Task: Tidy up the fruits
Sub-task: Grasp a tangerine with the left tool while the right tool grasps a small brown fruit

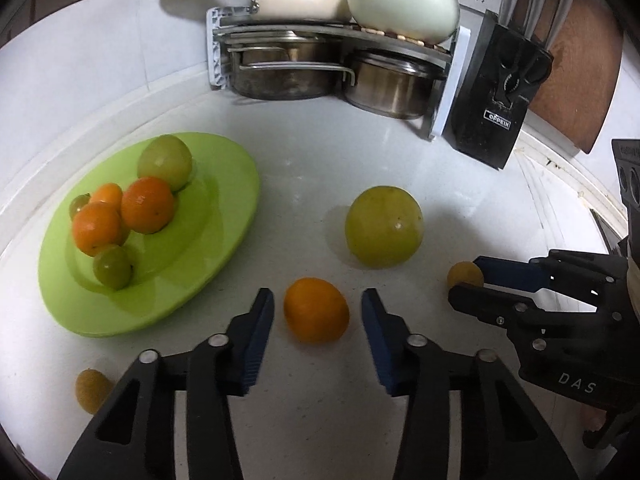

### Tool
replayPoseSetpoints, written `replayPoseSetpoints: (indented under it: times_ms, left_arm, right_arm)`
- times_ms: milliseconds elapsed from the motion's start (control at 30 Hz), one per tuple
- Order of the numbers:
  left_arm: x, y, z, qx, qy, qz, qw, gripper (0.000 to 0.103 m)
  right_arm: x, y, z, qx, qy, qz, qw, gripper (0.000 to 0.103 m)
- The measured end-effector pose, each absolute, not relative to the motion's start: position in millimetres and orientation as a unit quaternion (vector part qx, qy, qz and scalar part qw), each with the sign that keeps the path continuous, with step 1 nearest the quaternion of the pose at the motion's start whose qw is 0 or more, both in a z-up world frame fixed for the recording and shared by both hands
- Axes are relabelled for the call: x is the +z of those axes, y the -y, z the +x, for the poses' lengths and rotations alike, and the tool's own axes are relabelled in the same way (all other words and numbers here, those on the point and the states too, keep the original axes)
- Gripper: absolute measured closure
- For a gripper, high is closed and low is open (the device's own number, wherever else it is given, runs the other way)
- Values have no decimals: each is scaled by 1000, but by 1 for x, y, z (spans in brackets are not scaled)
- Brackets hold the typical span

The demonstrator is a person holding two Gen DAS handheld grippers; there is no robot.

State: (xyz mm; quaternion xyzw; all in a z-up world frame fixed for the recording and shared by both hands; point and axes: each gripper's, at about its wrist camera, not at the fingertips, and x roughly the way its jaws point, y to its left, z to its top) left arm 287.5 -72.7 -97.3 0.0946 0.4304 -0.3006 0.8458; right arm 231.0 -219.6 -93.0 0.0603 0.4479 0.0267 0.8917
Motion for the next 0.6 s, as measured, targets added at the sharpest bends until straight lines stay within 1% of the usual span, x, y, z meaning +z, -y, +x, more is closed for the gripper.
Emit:
replayPoseSetpoints:
  times_ms: [67,133,367,600]
  left_arm:
    - [-100,75,288,-301,-434,97,844,67]
    - [-101,76,288,-300,-434,100,844,71]
    - [-95,75,284,-298,-430,97,846,71]
    - [-78,64,272,-296,-417,88,855,71]
  right_arm:
    - [-94,221,232,28,-450,59,890,75]
    - [-95,222,232,30,-451,58,890,76]
    - [-92,220,231,32,-446,58,893,76]
    - [-76,214,225,43,-430,55,900,76]
